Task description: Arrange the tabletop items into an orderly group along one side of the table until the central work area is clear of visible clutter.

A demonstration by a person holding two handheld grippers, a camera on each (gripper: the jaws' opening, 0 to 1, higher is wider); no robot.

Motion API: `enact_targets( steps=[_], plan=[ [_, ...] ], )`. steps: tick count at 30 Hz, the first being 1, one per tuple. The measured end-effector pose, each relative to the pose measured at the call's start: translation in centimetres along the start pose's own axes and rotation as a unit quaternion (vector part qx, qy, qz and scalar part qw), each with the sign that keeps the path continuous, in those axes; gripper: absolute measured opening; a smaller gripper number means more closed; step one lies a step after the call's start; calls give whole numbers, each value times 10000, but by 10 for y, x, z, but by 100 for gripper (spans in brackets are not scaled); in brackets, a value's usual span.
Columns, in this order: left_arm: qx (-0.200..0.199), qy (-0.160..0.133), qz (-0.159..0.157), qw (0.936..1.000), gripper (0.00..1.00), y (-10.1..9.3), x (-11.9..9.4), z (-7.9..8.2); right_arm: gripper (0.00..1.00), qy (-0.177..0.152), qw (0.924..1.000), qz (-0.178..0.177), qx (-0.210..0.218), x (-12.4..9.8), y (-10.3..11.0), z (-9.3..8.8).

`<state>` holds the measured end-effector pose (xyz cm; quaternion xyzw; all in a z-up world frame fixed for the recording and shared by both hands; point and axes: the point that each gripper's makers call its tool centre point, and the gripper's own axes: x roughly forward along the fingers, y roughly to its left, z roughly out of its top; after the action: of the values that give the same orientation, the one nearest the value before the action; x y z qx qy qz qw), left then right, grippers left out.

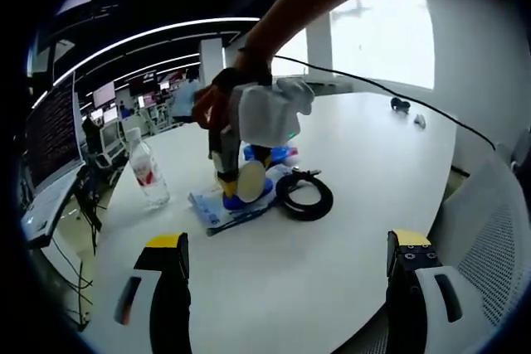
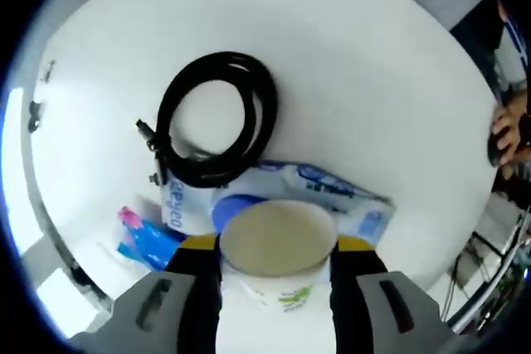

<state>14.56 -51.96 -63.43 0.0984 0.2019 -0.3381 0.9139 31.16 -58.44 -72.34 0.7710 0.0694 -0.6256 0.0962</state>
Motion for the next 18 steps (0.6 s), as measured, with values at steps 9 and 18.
enact_targets(
  steps=[9,18],
  plan=[
    [18,16,-25,10000,99,-1,1,0,45,97,9999,-38,28,-4,0,-4],
    [64,36,-29,10000,99,-1,1,-1,43,154,9996,-186,141,-10,-4,-6]
  ],
)
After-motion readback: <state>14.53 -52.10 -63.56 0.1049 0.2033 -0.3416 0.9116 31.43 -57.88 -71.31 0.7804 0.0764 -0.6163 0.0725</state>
